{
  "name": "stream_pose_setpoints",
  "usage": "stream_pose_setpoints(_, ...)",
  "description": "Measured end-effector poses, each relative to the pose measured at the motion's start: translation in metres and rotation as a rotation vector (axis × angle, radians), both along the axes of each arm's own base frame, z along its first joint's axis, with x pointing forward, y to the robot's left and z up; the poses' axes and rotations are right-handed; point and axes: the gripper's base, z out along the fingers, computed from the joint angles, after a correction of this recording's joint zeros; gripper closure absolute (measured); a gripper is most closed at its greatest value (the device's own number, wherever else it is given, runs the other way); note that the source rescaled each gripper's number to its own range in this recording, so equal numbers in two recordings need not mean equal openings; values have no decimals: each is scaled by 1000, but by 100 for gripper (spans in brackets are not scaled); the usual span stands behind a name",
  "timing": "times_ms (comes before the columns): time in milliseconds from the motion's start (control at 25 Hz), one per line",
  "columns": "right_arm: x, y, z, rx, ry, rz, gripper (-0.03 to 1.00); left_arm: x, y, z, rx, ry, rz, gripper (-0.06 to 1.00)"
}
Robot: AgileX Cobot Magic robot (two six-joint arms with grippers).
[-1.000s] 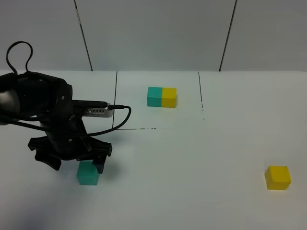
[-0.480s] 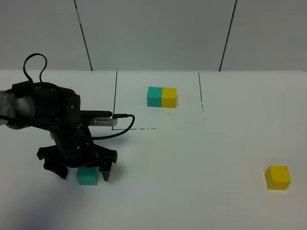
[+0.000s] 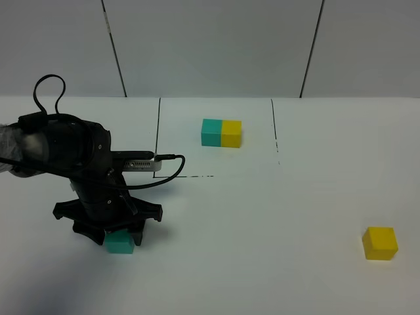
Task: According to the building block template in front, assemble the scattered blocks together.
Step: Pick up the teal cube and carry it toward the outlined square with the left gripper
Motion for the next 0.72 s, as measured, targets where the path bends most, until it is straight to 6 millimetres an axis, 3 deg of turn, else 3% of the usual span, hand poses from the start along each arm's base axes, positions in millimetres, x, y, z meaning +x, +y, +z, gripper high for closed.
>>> stream_pose_setpoints(80, 0, 0, 0, 0, 0, 0, -3, 0, 0, 0, 0, 1, 11, 92)
stream_pose_setpoints(280, 0, 0, 0, 0, 0, 0, -3, 0, 0, 1, 4, 11, 21, 94)
stream_pose_setpoints(400, 0, 0, 0, 0, 0, 0, -3, 5, -2, 12, 1, 11, -38, 94)
stream_pose_setpoints(520, 0, 0, 0, 0, 0, 0, -3, 17, -7, 42, -19, -25, -186, 94)
stream_pose_setpoints(720, 0, 0, 0, 0, 0, 0, -3, 34, -19, 101, -39, -100, -633, 94)
